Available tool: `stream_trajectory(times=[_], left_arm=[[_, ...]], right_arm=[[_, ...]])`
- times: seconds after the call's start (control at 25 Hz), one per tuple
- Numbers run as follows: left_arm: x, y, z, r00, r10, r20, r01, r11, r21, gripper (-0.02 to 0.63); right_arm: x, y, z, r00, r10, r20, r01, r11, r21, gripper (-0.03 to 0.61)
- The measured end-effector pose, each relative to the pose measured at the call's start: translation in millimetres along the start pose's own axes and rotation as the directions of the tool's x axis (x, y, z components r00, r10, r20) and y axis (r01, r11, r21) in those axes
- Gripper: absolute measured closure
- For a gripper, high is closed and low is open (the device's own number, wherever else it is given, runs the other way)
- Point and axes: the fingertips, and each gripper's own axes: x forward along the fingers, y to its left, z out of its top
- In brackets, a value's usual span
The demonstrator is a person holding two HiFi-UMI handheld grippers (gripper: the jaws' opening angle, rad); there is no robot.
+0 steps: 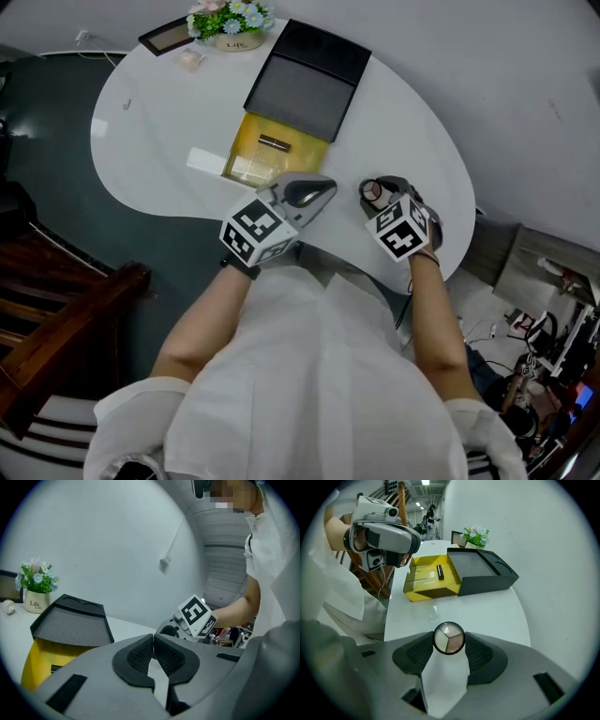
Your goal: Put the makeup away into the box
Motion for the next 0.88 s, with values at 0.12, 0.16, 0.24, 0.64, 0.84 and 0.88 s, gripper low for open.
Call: stream_trajectory(times=[0.12, 0.16, 0.24, 0.64, 0.84, 0.88], left_arm=[[-17, 12, 0, 1.000, 0.024, 0.009, -0.024, 1.000, -0.008, 0.594], [-22, 16, 0, 0.999, 0.032, 0.012, -0.032, 0.999, -0.012, 0.595], [-33, 24, 0, 0.999, 0.047, 0.018, -0.046, 0.999, -0.019, 0.594], [-86, 57, -4, 0.994, 0.101, 0.031, -0.100, 0.994, -0.037, 0.595], [-113, 71, -8, 0.992, 0.123, 0.033, -0.121, 0.992, -0.042, 0.594], [-118, 74, -8, 0.991, 0.127, 0.033, -0.126, 0.991, -0.043, 0.594]], right_arm=[[3, 4, 23, 1.000, 0.006, 0.010, -0.006, 1.000, -0.027, 0.380], [4, 5, 30, 1.000, 0.008, 0.013, -0.008, 0.999, -0.036, 0.380], [6, 8, 45, 1.000, 0.012, 0.019, -0.011, 0.998, -0.054, 0.380], [20, 29, 122, 0.997, 0.035, 0.062, -0.027, 0.990, -0.136, 0.380], [34, 44, 153, 0.996, 0.058, 0.067, -0.046, 0.984, -0.170, 0.380], [38, 48, 158, 0.996, 0.063, 0.065, -0.051, 0.983, -0.176, 0.380]])
